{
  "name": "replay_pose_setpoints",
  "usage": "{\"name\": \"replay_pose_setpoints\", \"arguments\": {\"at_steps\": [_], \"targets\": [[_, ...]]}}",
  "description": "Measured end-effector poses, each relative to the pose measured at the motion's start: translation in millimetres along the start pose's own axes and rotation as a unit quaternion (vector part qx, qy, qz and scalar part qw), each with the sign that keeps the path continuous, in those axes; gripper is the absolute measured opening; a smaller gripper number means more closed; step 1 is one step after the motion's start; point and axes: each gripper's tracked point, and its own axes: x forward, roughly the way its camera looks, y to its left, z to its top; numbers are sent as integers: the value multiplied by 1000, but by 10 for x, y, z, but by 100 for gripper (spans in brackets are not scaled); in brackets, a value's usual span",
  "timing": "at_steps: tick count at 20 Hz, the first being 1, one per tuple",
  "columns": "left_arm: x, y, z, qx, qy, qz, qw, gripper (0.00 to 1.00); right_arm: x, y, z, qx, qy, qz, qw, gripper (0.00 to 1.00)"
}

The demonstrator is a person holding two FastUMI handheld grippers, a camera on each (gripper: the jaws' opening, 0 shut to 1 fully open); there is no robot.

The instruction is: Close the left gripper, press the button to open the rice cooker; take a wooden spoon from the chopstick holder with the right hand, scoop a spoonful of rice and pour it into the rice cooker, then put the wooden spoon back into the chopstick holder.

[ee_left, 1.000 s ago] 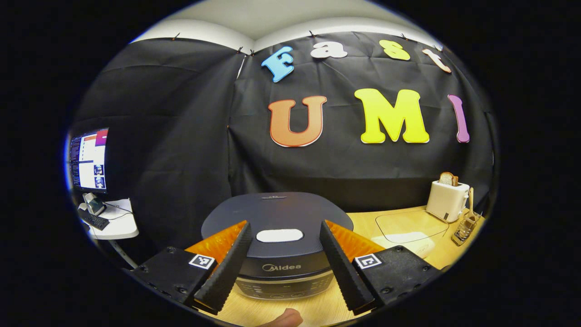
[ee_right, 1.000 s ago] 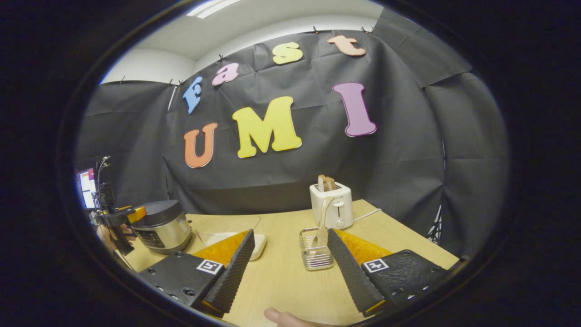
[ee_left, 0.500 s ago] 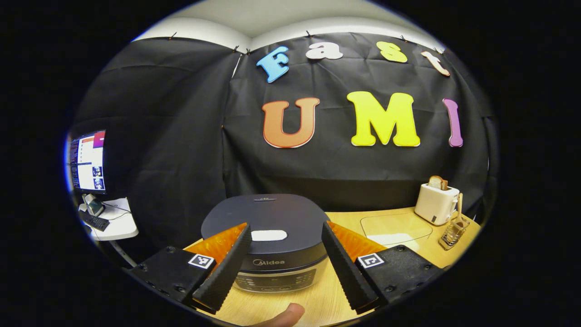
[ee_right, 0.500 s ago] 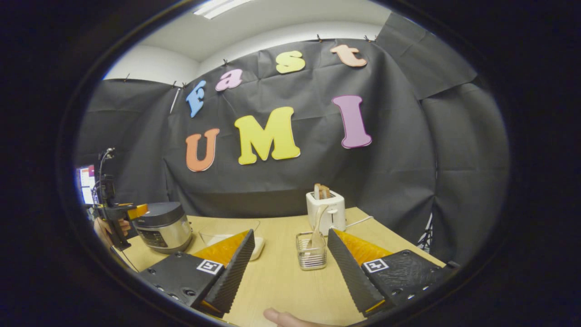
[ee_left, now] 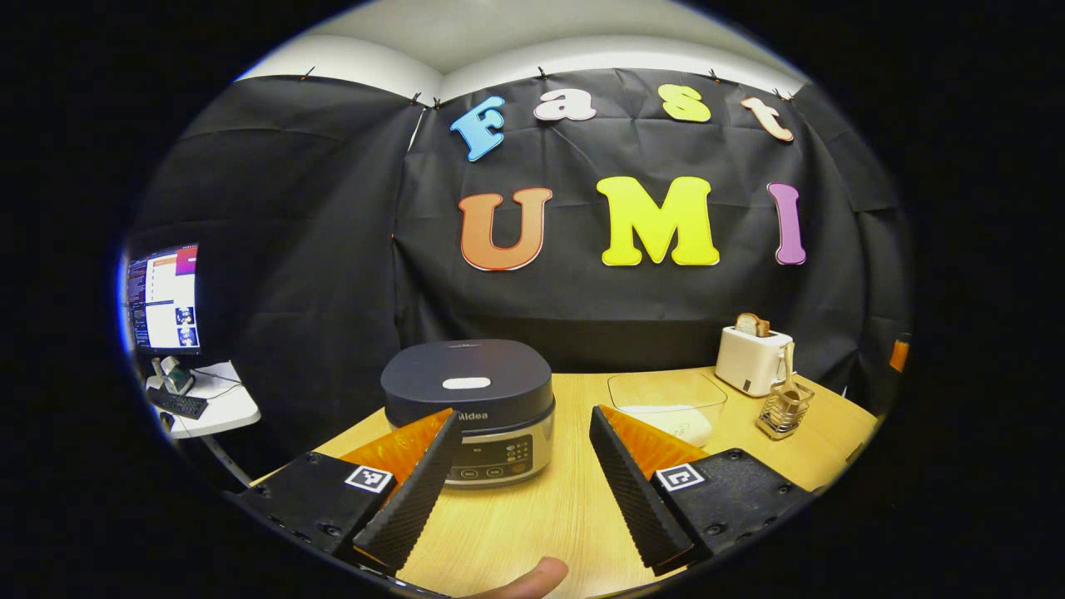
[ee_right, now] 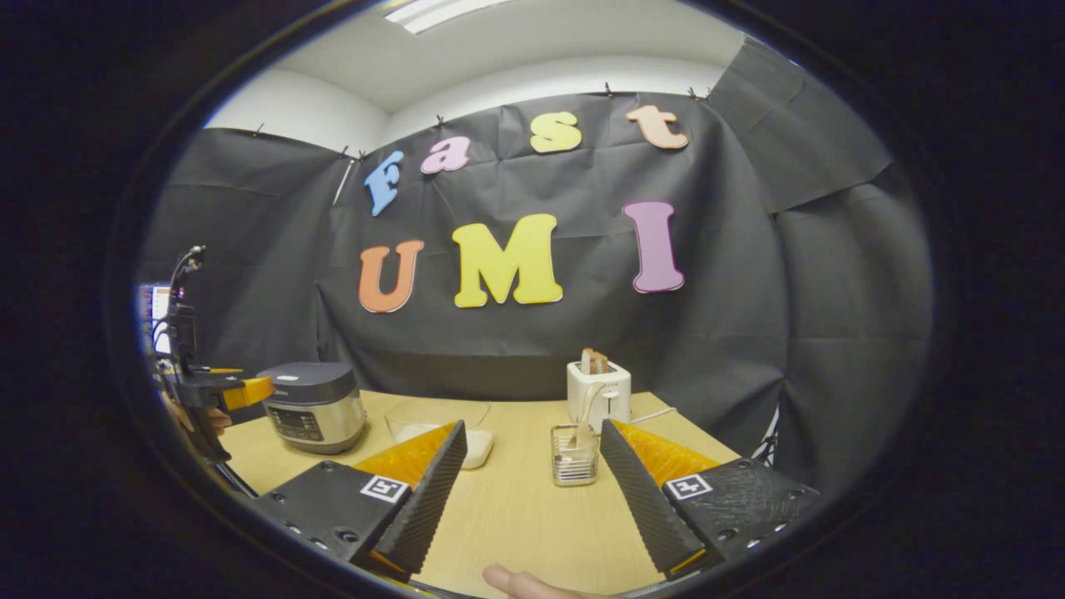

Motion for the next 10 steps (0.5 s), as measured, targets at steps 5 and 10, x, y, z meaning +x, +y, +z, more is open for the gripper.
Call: {"name": "replay_pose_setpoints", "arguments": {"at_steps": [5,10], "targets": [[-437,-136,-10,2,-7,-14,1000,98,-211,167,-66,-23,0,6,1000,96],[-712,-361,-25,24,-14,-46,999,99,-347,281,-203,-14,14,9,1000,96]]}}
